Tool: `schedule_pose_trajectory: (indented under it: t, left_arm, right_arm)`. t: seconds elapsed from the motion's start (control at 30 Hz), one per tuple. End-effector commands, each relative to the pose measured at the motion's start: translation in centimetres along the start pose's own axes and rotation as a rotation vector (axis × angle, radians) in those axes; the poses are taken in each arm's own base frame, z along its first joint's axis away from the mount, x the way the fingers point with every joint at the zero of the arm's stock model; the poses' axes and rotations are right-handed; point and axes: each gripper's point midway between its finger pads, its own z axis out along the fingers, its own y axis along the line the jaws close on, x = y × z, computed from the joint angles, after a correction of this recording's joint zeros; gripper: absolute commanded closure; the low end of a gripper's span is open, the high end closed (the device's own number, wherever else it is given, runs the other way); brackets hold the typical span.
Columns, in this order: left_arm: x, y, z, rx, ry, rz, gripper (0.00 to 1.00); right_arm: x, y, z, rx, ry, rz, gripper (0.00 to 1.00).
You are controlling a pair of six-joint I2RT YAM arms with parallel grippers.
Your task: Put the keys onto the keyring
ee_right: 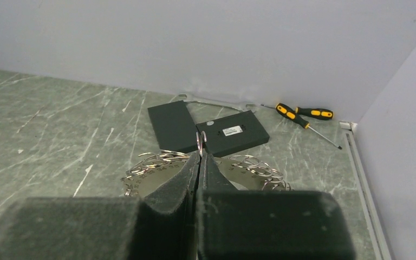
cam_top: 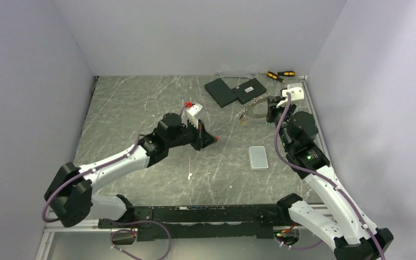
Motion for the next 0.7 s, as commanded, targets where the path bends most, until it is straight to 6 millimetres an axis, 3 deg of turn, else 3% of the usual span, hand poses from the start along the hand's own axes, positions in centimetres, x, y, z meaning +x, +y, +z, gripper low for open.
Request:
schedule_pose_trajectory:
  t: [0.0, 0.13, 0.37, 0.5, 0.67]
  left_arm:
    - [3.6, -2.2, -0.5, 0.18, 0.234, -0.322, 1.0]
    - [5.6, -1.0, 0.3, 0.128, 0.383, -0.368, 0.97]
    - [8.3, 4.1, -1.5, -0.21, 0.516, -0.292, 0.61]
    - [8.6, 5.4, -2.8, -0.278, 0.534, -0.196, 0.57]
    - [8.6, 4.2, -3.1, -0.296, 0.48, 0.117, 0.59]
  right_arm:
    - [-2.9, 0.8, 0.2, -0.037, -0.1, 0.063, 1.0]
    - [-2.6, 1.0, 0.2, -0.051, -0.086, 0.069, 1.0]
    - [-2.2, 1.2, 0.0, -0.059, -0.068, 0.07, 1.0]
    - [-2.0, 1.2, 0.0, -0.061, -0.061, 0.068, 1.0]
    - [-1.5, 1.3, 0.1, -0.066, -0.047, 0.065, 1.0]
